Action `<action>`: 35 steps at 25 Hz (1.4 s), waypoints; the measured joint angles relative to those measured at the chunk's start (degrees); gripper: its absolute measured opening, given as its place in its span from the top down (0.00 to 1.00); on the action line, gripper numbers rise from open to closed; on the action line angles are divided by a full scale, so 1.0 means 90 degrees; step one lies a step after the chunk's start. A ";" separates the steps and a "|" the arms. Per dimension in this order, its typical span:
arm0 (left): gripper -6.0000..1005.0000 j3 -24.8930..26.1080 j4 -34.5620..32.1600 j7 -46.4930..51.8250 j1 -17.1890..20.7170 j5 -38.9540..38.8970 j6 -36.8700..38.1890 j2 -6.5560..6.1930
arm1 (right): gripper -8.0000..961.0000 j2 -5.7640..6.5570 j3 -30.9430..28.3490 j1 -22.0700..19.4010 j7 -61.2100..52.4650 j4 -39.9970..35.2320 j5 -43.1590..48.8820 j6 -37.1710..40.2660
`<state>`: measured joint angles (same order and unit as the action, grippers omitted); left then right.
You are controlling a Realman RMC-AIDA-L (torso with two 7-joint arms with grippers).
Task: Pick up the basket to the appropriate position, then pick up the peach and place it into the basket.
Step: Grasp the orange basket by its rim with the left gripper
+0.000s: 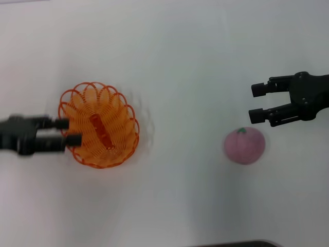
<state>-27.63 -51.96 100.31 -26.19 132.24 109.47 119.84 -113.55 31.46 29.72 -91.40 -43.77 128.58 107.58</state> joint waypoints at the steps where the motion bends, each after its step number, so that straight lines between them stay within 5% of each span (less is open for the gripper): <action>1: 0.22 -0.0009 -0.0010 0.0064 -0.0137 0.0009 -0.0029 -0.0009 | 0.04 0.0000 0.0009 0.0010 0.0000 0.0000 0.0000 0.0000; 6: 0.23 -0.0302 -0.0053 0.0600 -0.1023 0.0068 -0.0505 -0.0192 | 0.04 -0.0016 0.0031 0.0065 0.0016 0.0000 -0.0023 0.0000; 14: 0.23 -0.1922 -0.0016 0.1354 -0.1955 0.0600 -0.1859 -0.0536 | 0.04 -0.0096 0.0031 0.0193 0.0055 0.0000 -0.0038 0.0000; 19: 0.23 -0.2406 0.0011 0.1538 -0.2355 0.1547 -0.2424 -0.0407 | 0.04 -0.0163 0.0030 0.0276 0.0057 0.0000 -0.0039 0.0000; 25: 0.23 -0.2875 0.0314 0.1688 -0.2436 0.2267 -0.3188 -0.0131 | 0.04 -0.0242 0.0030 0.0294 0.0059 0.0000 -0.0040 -0.0065; 32: 0.22 -0.3044 0.0911 0.1841 -0.2563 0.2804 -0.3747 0.0033 | 0.04 -0.0276 0.0036 0.0311 0.0062 0.0000 -0.0040 -0.0099; 35: 0.38 -0.3082 0.0813 0.1841 -0.2491 0.2823 -0.3943 0.0152 | 0.04 -0.0306 0.0043 0.0314 0.0069 0.0000 -0.0027 -0.0147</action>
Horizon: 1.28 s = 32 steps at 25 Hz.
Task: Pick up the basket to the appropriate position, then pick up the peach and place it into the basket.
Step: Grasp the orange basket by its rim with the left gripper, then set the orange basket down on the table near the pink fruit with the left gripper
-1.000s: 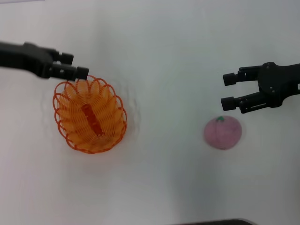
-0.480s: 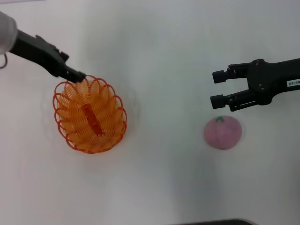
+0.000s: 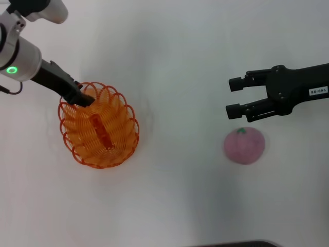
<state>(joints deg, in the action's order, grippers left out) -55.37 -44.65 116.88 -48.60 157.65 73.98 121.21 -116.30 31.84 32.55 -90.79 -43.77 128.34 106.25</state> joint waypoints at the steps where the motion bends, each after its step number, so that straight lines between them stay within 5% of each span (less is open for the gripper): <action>1: 0.42 0.0006 -0.0030 0.0000 0.0015 -0.0003 -0.0033 0.0019 | 0.04 -0.0005 0.0003 0.0003 0.0000 0.0000 0.0007 -0.0005; 10: 0.77 0.0058 -0.0050 0.0026 -0.0011 -0.0059 0.0013 0.0036 | 0.04 -0.0007 0.0007 0.0007 0.0000 0.0009 0.0014 -0.0025; 14: 0.83 0.0255 -0.0069 0.0224 -0.0073 -0.0109 0.0188 0.0019 | 0.04 -0.0007 0.0007 0.0007 0.0000 0.0010 0.0011 -0.0049; 22: 0.89 0.1951 -0.0284 0.1151 -0.0104 -0.0696 0.1227 -0.0345 | 0.04 -0.0014 0.0007 0.0035 0.0000 0.0010 0.0003 -0.0059; 26: 0.91 0.2636 -0.0320 0.1886 0.0118 -0.0947 0.1329 -0.0453 | 0.04 -0.0017 0.0007 0.0045 0.0000 0.0010 -0.0001 -0.0059; 27: 0.91 0.3036 -0.0402 0.2168 0.0434 -0.1381 0.1367 -0.0444 | 0.04 -0.0017 0.0007 0.0045 0.0000 0.0010 -0.0002 -0.0060; 32: 0.93 0.3174 -0.0452 0.2211 0.1207 -0.2308 0.1294 -0.0289 | 0.04 -0.0017 0.0007 0.0050 0.0000 0.0010 -0.0004 -0.0068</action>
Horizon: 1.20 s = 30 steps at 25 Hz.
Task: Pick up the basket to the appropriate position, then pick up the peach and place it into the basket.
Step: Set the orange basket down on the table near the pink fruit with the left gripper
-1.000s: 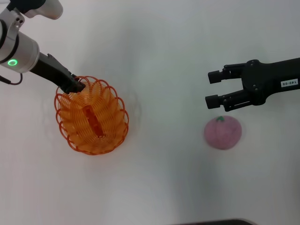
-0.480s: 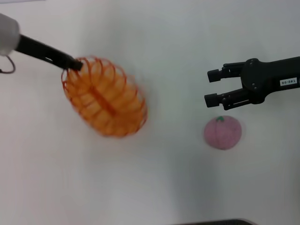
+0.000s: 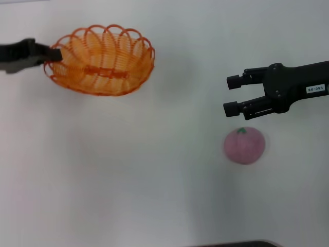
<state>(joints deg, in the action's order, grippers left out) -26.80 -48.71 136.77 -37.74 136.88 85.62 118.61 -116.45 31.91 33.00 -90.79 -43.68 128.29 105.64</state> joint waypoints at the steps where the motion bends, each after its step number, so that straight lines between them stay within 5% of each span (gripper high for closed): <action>1: 0.93 -0.0002 0.0000 -0.0011 0.0151 -0.0096 -0.0067 0.0060 | 0.04 0.0000 0.0000 0.0010 0.0000 0.0000 -0.0002 0.0000; 7: 0.92 0.0010 -0.0113 0.0028 0.0787 -0.0305 -0.0608 0.0477 | 0.04 0.0000 0.0000 0.0101 -0.0052 0.0000 0.0000 0.0000; 10: 0.85 0.0011 -0.0154 0.0082 0.0960 -0.0408 -0.0723 0.0573 | 0.04 -0.0002 0.0000 0.0137 -0.0064 0.0000 0.0014 0.0003; 22: 0.57 0.0038 -0.0039 -0.0193 0.1401 -0.1003 -0.0674 0.0585 | 0.04 0.0001 -0.0073 0.0131 -0.0135 -0.0072 -0.0072 0.0031; 30: 0.38 0.0673 -0.0316 -0.2340 0.1602 -0.1707 -0.0089 0.0476 | 0.04 0.0304 -0.0034 0.0251 -0.1377 -0.0569 -0.0504 0.0133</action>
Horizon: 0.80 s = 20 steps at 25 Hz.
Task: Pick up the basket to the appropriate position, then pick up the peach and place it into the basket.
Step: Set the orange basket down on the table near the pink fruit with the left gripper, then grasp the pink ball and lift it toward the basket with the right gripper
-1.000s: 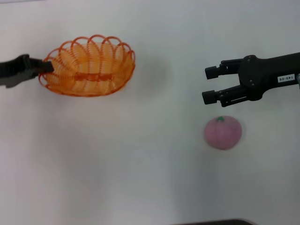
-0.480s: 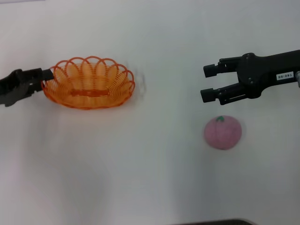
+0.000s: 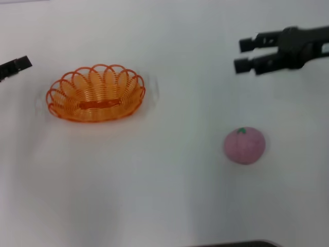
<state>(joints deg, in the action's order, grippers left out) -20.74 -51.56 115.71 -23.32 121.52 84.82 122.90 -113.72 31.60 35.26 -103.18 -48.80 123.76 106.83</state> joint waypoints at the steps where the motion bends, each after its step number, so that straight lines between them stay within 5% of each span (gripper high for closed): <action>1: 0.38 0.0032 -0.0078 -0.0432 0.0018 -0.0076 0.0453 -0.0038 | 0.04 0.0044 0.0010 0.0033 -0.0321 -0.0173 -0.0006 0.0071; 3: 0.38 0.0039 -0.0294 -0.1124 0.0039 -0.0105 0.1351 -0.0074 | 0.04 0.0122 0.0066 0.0117 -0.0779 -0.0468 0.0004 0.0241; 8: 0.20 -0.0431 -0.0895 -0.1592 0.0242 0.0159 0.2340 -0.0044 | 0.04 0.0167 0.0818 0.0284 -0.1555 -0.1612 0.0416 0.0610; 13: 0.16 -0.0970 -0.1292 -0.1847 0.0391 0.0686 0.2807 0.0027 | 0.04 0.0029 0.1589 0.0624 -0.1878 -0.1970 0.1638 0.0690; 20: 0.12 -0.1420 -0.1282 -0.1916 0.0508 0.0991 0.2829 0.0119 | 0.04 -0.0253 0.2333 0.0998 -0.2165 -0.1230 0.2755 0.0511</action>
<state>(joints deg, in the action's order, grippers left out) -33.52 -63.09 98.46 -18.75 130.44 110.29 123.97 -116.00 52.60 44.24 -122.67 -59.86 148.55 111.43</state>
